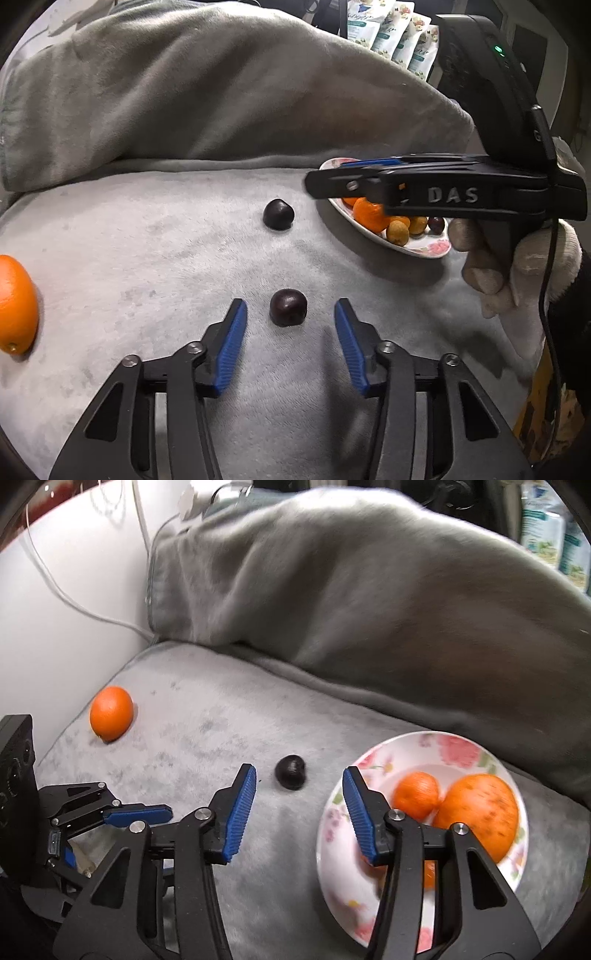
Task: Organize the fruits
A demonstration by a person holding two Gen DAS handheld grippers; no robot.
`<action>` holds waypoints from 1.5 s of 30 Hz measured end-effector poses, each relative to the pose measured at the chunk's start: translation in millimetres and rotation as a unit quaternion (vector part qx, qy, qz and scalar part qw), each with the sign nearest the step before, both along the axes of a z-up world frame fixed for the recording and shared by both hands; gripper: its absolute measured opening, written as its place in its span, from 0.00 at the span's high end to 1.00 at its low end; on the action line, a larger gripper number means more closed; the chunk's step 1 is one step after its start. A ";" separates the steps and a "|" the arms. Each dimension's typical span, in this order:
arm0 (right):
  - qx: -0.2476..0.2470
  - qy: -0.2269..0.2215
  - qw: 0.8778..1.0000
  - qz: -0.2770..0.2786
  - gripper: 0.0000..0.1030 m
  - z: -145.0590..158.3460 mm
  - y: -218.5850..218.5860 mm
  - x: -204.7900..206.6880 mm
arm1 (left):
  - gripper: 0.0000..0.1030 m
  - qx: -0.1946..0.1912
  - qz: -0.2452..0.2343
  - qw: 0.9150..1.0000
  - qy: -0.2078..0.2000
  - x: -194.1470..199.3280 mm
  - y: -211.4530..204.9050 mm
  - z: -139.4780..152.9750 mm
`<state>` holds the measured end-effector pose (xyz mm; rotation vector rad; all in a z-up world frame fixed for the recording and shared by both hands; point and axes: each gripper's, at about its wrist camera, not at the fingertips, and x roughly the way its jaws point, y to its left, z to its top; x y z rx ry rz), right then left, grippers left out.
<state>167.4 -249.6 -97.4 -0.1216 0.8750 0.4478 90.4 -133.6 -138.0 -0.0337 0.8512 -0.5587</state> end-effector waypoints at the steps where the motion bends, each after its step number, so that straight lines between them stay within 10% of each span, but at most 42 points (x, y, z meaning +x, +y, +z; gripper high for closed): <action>1: -0.003 0.003 1.000 0.004 0.53 -1.7 2.4 2.6 | 0.59 0.000 0.000 1.000 0.002 1.5 -0.1 -1.0; 33: -0.101 0.048 0.993 0.045 0.75 -47.0 43.7 42.6 | 0.78 0.012 -0.014 0.999 0.031 35.7 -16.9 -12.7; 45: -0.051 0.030 0.998 0.030 0.75 -28.5 35.0 28.9 | 0.79 -0.003 -0.011 1.000 0.018 19.2 -7.0 2.5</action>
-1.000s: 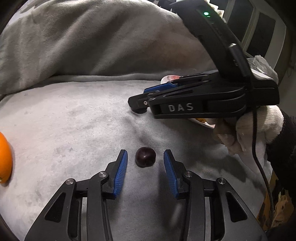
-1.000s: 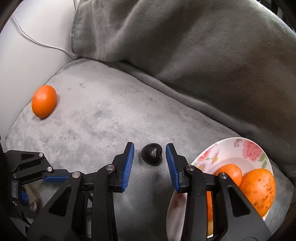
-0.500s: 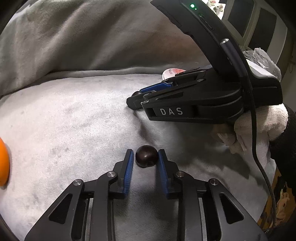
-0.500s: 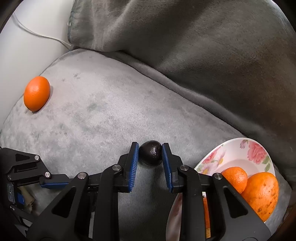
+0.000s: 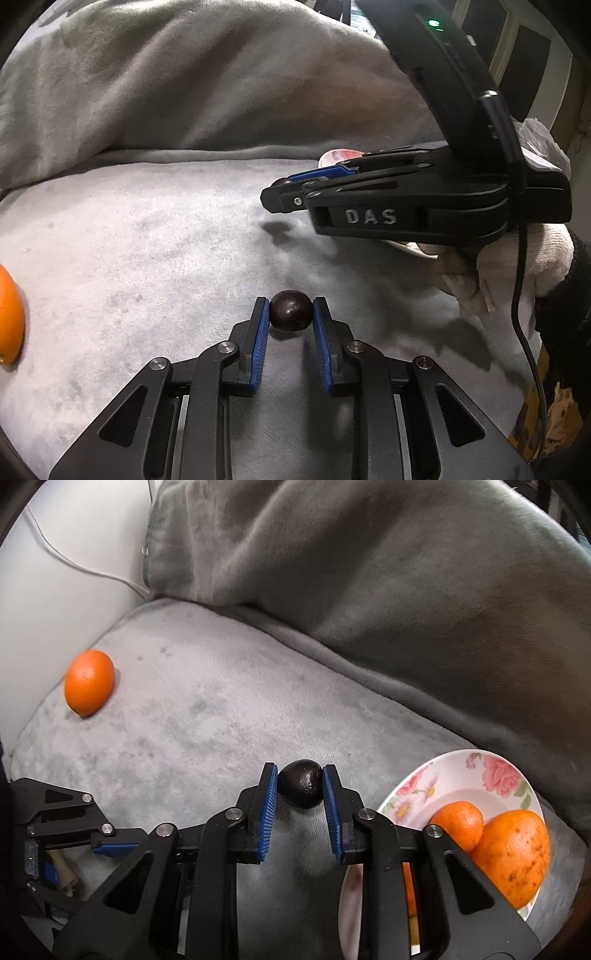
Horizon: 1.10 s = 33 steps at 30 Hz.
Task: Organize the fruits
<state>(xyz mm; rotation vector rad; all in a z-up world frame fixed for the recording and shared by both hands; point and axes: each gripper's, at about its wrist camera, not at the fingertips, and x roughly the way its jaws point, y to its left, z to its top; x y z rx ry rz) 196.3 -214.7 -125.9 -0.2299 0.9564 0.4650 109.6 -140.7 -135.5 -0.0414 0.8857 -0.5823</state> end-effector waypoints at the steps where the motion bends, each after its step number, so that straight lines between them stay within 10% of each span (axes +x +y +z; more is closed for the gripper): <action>1: 0.004 -0.002 1.000 -0.001 0.75 2.0 -2.0 -1.5 | 0.79 -0.002 0.000 1.000 -0.001 -3.4 3.4 2.5; 33: 0.093 -0.085 0.987 -0.102 0.75 55.6 -106.1 -117.5 | 0.79 -0.032 -0.030 0.998 -0.050 2.1 -23.7 47.7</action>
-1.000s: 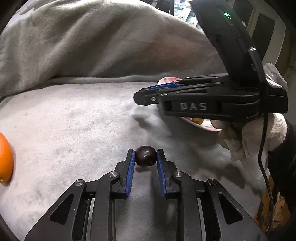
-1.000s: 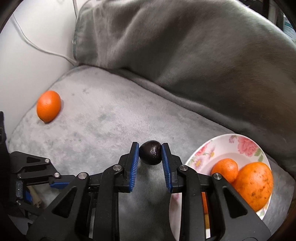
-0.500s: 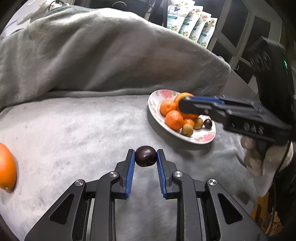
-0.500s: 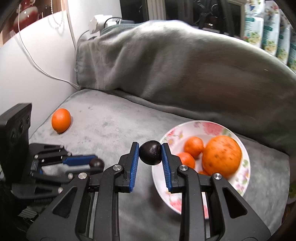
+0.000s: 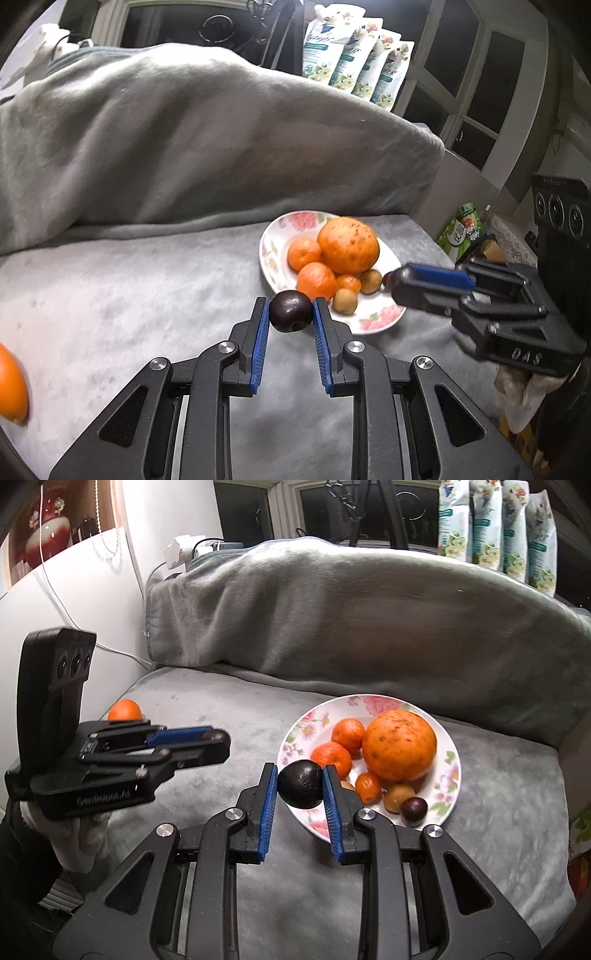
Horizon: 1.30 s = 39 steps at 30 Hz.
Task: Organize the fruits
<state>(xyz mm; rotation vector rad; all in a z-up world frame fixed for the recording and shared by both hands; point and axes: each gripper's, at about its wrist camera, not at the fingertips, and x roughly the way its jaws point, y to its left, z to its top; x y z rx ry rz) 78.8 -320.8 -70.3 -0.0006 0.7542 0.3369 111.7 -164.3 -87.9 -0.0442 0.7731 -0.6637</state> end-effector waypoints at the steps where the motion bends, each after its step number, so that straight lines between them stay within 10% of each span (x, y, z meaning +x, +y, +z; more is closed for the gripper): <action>1: 0.001 0.000 1.000 -0.001 0.75 -0.3 -2.1 -0.7 | 0.79 0.000 -0.001 1.000 -0.001 0.7 -1.5 0.6; 39: 0.022 0.023 0.999 -0.017 0.75 -27.7 -21.1 20.6 | 0.79 0.007 -0.037 0.999 -0.011 58.4 -67.5 8.7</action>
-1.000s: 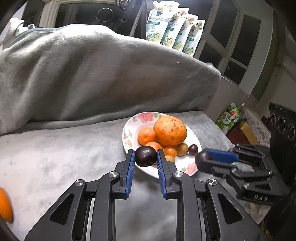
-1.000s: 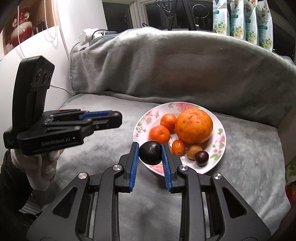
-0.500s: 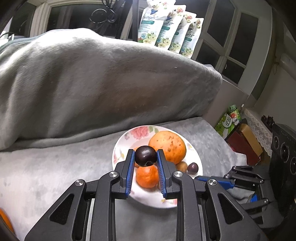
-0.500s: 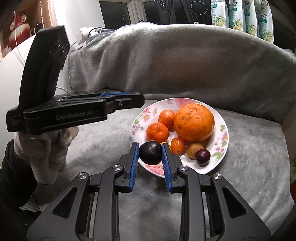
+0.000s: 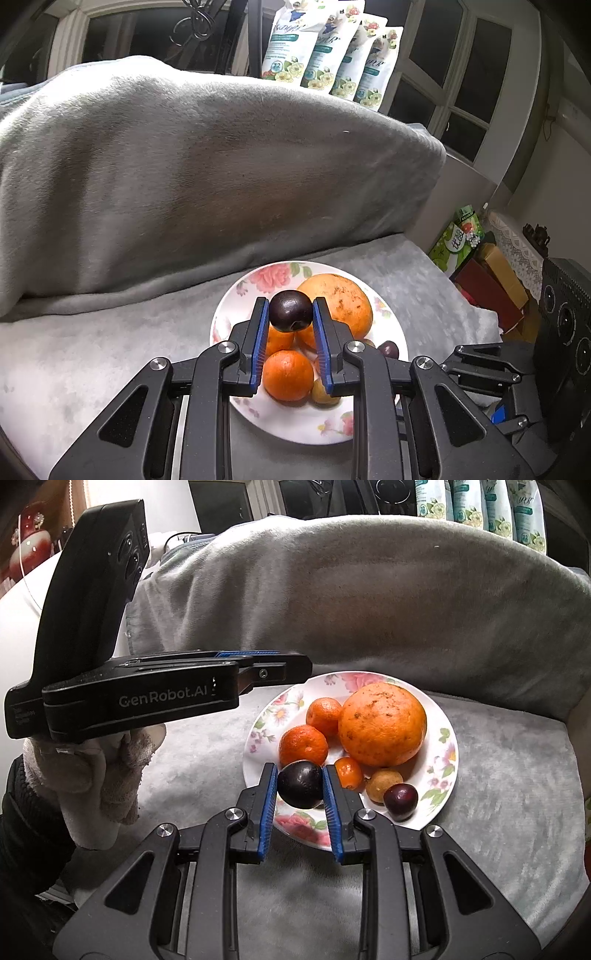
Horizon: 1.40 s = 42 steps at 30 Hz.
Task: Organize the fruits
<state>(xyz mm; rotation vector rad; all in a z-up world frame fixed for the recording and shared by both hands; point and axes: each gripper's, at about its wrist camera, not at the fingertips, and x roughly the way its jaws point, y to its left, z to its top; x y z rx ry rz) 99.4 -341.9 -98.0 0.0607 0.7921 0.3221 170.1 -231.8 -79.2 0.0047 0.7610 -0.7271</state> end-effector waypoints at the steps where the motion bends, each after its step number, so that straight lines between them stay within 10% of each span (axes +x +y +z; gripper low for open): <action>1: 0.000 0.001 1.000 -0.001 0.75 -0.8 0.1 0.9 | 0.79 0.000 0.000 1.000 0.000 -0.3 0.2 0.1; 26: -0.002 0.010 1.000 -0.007 0.73 -6.5 -3.1 8.2 | 0.69 0.005 -0.010 1.000 -0.002 3.9 -8.3 -6.6; 30: -0.001 0.004 1.000 -0.012 0.48 -5.3 -4.6 6.9 | 0.59 0.006 -0.011 1.000 -0.005 3.0 -8.4 -4.8; 42: -0.004 -0.007 1.000 -0.010 0.24 -0.1 -1.0 2.3 | 0.28 0.007 0.005 1.000 -0.010 0.3 -5.3 2.8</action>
